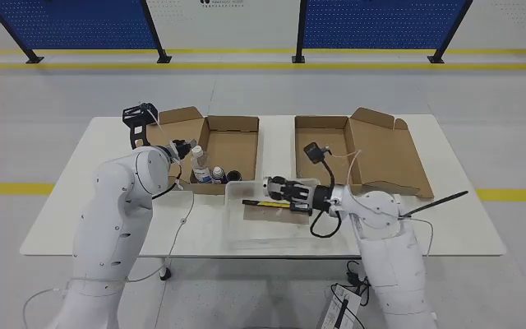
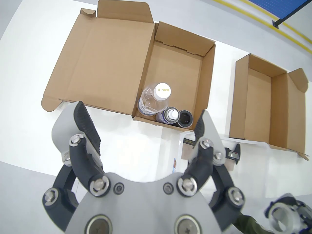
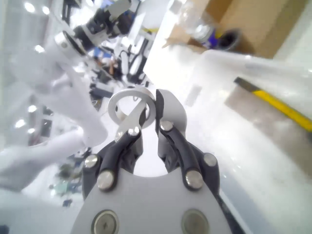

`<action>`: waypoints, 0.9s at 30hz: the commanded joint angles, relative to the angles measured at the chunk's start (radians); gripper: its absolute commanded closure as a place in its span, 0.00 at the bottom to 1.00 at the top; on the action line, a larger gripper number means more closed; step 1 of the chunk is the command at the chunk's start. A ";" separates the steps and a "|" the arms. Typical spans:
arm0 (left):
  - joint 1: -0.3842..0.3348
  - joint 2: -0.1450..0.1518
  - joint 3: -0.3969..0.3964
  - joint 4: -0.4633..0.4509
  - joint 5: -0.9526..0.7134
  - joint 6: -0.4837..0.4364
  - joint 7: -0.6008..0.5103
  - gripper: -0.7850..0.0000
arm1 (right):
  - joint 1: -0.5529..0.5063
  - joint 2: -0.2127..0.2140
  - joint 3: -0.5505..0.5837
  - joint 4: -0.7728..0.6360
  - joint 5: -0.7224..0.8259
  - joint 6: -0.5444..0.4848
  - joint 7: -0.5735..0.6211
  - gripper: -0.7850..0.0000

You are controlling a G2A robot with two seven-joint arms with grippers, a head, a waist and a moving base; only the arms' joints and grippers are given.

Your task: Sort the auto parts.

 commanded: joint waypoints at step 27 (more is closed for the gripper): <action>0.000 0.000 0.000 0.000 0.000 0.000 0.000 0.00 | 0.142 0.086 0.056 -0.065 -1.022 0.345 0.155 1.00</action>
